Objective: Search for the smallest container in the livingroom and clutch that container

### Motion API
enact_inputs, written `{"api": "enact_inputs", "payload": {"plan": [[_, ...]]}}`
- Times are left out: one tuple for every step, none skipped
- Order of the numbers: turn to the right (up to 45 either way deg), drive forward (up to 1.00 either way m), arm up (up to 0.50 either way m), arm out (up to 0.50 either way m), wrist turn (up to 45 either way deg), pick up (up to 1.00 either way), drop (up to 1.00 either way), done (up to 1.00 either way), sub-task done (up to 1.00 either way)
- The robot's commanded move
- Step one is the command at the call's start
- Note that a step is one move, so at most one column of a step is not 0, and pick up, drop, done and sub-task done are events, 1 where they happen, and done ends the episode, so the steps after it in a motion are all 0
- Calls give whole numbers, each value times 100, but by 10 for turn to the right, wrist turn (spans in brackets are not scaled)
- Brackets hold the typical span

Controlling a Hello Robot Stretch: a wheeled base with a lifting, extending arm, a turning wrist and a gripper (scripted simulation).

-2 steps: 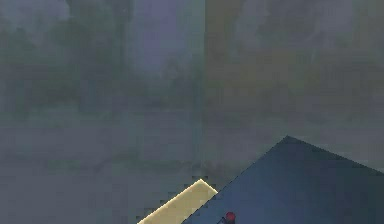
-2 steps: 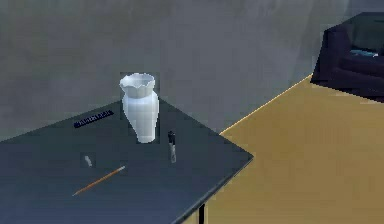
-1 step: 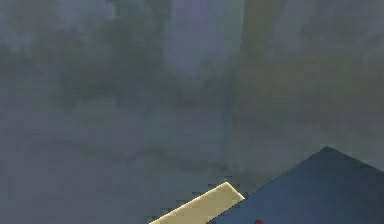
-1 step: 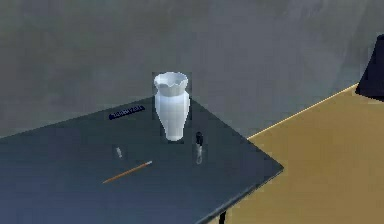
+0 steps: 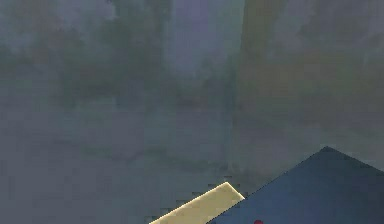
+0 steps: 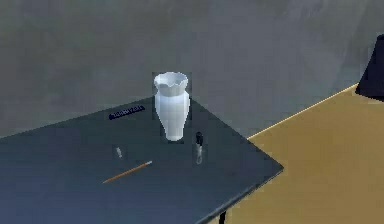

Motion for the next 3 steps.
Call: {"api": "enact_inputs", "payload": {"plan": [[0,0,38,0,0,0,0,0,0],[0,0,0,36,0,0,0,0,0],[0,0,0,0,450,0,0,0,0]]}}
